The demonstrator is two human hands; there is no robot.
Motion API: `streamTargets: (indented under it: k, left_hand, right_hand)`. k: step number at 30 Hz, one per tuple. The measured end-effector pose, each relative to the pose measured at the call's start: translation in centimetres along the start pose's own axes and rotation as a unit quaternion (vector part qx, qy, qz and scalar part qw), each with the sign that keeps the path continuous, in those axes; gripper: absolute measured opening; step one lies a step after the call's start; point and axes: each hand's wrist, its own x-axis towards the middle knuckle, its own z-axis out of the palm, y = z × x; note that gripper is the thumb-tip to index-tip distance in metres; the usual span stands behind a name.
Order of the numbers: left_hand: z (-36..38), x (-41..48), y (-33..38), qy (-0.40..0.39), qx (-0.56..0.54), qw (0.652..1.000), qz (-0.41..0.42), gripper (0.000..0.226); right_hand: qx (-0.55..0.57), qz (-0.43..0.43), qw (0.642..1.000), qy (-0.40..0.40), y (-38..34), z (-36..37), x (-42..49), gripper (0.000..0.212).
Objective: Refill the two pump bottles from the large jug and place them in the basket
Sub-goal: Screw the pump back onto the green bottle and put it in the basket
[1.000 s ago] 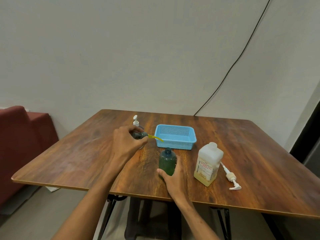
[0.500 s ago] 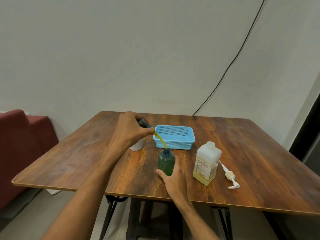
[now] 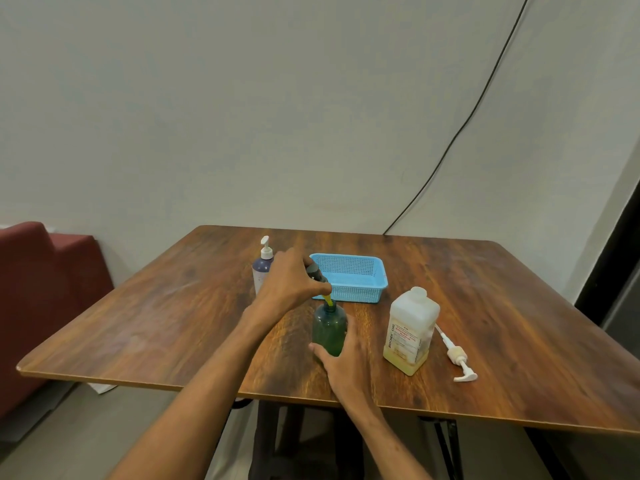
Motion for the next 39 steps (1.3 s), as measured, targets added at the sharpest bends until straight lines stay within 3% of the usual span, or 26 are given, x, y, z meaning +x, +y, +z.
streamTargets:
  k: [16,23,30,37,39]
  left_hand:
    - [3.8,-0.6,-1.4,-0.035,-0.035,0.998,-0.035,0.034]
    - [4.4,-1.4,-2.3,-0.025,-0.128,0.989,-0.064,0.022]
    - [5.6,-3.2,-3.2,0.045,-0.263,0.962,-0.065,0.027]
    - [7.0,-4.2,-3.1,0.058,-0.314,0.946,-0.056,0.029]
    - [7.6,-4.1,-2.9,0.072,-0.296,0.95,-0.063,0.04]
  right_hand:
    - [0.027,0.001,1.0,-0.004,0.3,0.2,0.0,0.082]
    - [0.01,-0.001,1.0,0.001,0.4,0.2,0.0,0.085]
    - [-0.004,-0.009,1.0,0.007,0.6,0.3,0.2,0.084]
    - [-0.03,-0.011,0.999,0.012,0.7,0.4,0.2,0.084]
    - [-0.036,-0.014,0.999,0.014,0.6,0.3,0.2,0.084]
